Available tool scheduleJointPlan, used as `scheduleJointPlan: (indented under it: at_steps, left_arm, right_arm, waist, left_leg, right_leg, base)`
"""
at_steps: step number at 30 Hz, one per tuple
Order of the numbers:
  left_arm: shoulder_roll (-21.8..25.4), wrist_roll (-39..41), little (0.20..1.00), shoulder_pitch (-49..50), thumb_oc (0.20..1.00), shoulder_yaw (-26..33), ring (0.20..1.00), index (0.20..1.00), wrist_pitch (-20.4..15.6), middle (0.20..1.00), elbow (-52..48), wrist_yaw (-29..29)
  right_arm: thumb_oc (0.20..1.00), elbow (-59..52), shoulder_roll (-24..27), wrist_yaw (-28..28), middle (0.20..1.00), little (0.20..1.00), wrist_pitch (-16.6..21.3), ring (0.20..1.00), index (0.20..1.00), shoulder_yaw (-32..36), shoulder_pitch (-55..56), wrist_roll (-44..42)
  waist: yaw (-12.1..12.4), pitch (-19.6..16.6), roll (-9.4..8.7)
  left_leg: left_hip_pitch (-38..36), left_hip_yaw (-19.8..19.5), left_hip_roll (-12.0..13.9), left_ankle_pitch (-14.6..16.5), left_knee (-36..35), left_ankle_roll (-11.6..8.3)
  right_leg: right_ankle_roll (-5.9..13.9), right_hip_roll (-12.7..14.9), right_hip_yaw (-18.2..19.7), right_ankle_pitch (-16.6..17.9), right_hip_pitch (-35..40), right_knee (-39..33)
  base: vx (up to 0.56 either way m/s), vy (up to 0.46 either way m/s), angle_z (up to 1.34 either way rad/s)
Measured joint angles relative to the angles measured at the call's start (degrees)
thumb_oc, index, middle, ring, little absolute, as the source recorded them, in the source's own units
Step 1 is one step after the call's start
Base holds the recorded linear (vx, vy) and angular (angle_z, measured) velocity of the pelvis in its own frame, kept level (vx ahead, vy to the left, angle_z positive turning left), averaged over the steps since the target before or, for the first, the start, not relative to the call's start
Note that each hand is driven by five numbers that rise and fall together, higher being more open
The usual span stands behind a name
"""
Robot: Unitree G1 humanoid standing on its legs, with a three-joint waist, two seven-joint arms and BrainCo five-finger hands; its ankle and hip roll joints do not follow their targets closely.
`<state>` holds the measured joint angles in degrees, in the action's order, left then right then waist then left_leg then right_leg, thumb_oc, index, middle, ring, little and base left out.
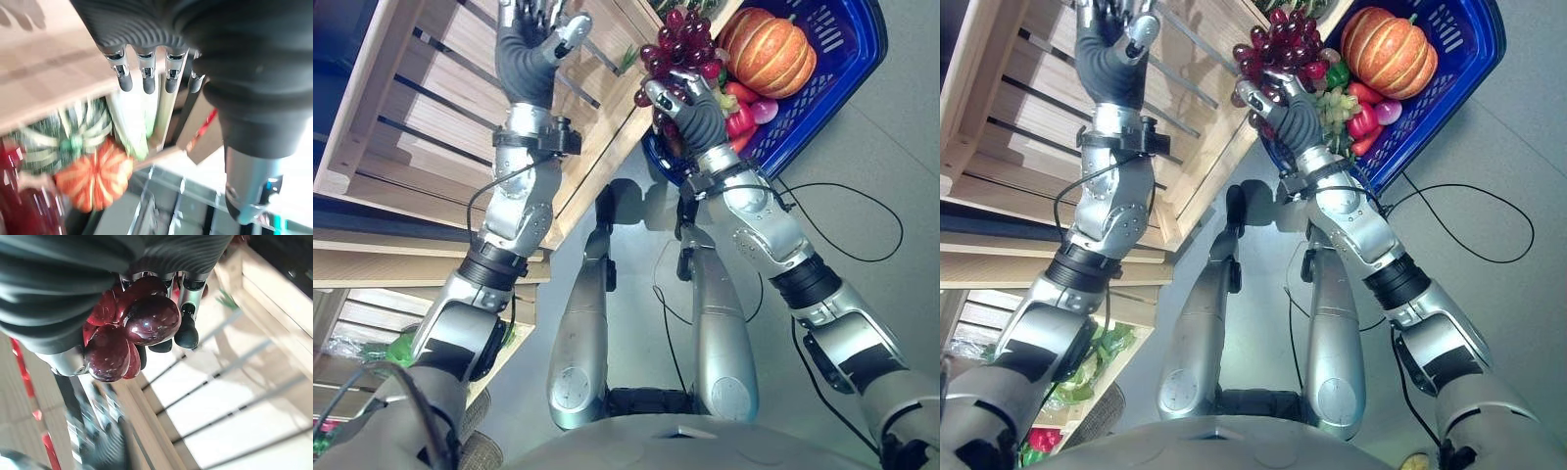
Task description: Pick up fruits and vegetables into the basket
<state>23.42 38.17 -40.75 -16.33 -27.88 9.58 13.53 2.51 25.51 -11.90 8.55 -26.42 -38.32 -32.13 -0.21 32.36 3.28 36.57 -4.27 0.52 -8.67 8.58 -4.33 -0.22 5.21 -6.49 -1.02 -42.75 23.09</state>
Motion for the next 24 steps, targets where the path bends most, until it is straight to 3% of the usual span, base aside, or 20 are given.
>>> scheduleJointPlan:
  at_steps: [11, 24]
  left_arm:
    - [-0.19, 0.02, 1.000, 4.95, 1.000, 3.73, 1.000, 1.000, -2.74, 1.000, 9.55, 3.12]
    - [-0.20, 0.49, 1.000, 3.44, 1.000, 3.91, 1.000, 1.000, -2.97, 1.000, 21.59, 4.12]
  right_arm:
    - [0.200, 1.82, -0.31, -4.92, 0.200, 0.200, 6.65, 0.200, 0.200, 7.35, 6.59, 0.69]
    - [0.200, 9.44, -1.84, -7.59, 0.200, 0.200, 7.77, 0.200, 0.200, 8.57, 6.23, 0.79]
  waist:
    - [-1.02, 0.00, 0.00]
    - [-2.59, 0.00, 0.00]
  left_leg:
    - [-0.19, 0.20, -0.10, 0.07, 0.01, 0.10]
    - [-0.40, 1.09, -0.04, 0.20, 0.00, 0.20]
  right_leg:
    - [0.09, -0.01, 0.65, -0.05, 0.00, 0.00]
    - [0.13, -0.10, 1.32, -0.07, -0.18, -0.07]
  base:
    - [0.01, 0.024, -0.01]
    - [0.00, 0.015, -0.02]
